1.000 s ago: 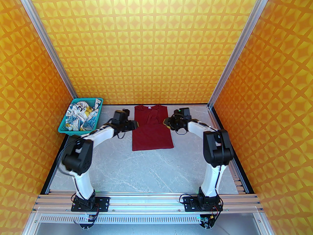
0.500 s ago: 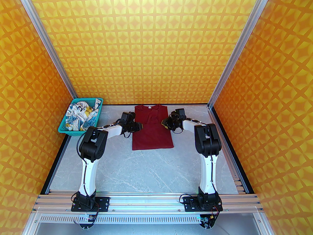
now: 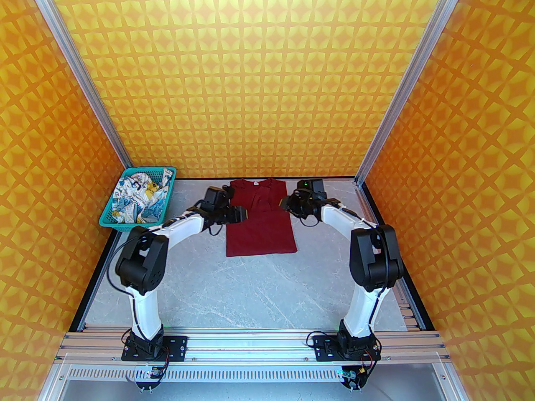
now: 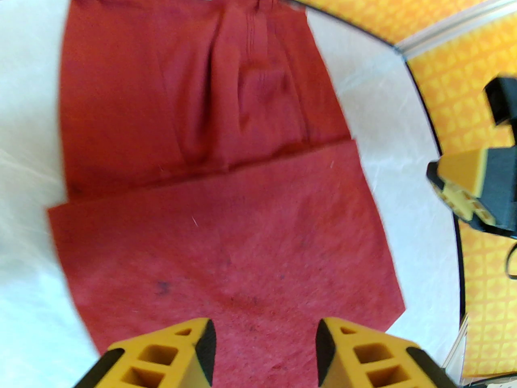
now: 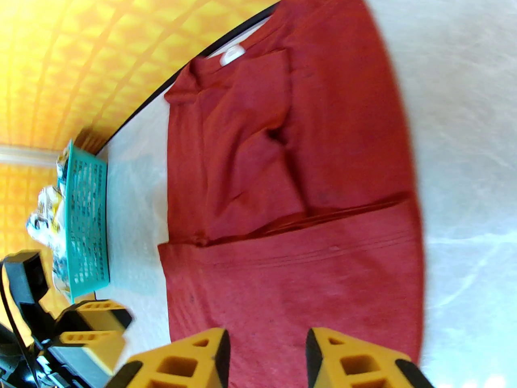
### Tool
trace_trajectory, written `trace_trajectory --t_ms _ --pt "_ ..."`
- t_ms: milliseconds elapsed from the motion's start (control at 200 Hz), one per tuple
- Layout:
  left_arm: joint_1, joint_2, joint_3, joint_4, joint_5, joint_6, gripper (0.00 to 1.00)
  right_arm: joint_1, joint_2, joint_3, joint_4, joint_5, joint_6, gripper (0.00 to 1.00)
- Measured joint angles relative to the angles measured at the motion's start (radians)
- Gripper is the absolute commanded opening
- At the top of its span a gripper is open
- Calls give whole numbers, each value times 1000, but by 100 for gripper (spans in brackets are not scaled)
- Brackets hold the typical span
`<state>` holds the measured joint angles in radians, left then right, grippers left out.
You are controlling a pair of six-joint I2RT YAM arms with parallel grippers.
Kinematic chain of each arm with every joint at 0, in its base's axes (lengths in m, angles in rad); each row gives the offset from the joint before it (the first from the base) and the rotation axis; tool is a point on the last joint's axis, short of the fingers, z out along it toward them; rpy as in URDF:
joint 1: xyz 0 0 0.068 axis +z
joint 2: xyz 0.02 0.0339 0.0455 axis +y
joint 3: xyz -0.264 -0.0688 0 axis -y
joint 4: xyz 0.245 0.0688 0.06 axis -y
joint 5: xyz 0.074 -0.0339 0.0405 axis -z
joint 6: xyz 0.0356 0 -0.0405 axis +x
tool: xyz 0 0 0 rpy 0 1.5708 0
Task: Fold and stack the mixed laundry pile
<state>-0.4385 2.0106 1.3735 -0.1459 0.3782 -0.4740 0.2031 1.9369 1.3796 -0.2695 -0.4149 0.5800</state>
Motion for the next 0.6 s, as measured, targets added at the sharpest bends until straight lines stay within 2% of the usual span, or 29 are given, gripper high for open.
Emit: trace_trajectory --t_ms 145,285,425,600 --pt "-8 84 -16 0 0 -4 41 40 64 -45 4 1 -4 34" --pt "-6 71 -66 29 7 -4 41 50 91 -119 8 -4 -14 34" --pt "-10 3 -164 42 11 -4 41 59 29 -207 31 1 -21 34" --pt "-42 -136 -332 8 16 -4 42 104 -135 -418 36 5 -21 35"
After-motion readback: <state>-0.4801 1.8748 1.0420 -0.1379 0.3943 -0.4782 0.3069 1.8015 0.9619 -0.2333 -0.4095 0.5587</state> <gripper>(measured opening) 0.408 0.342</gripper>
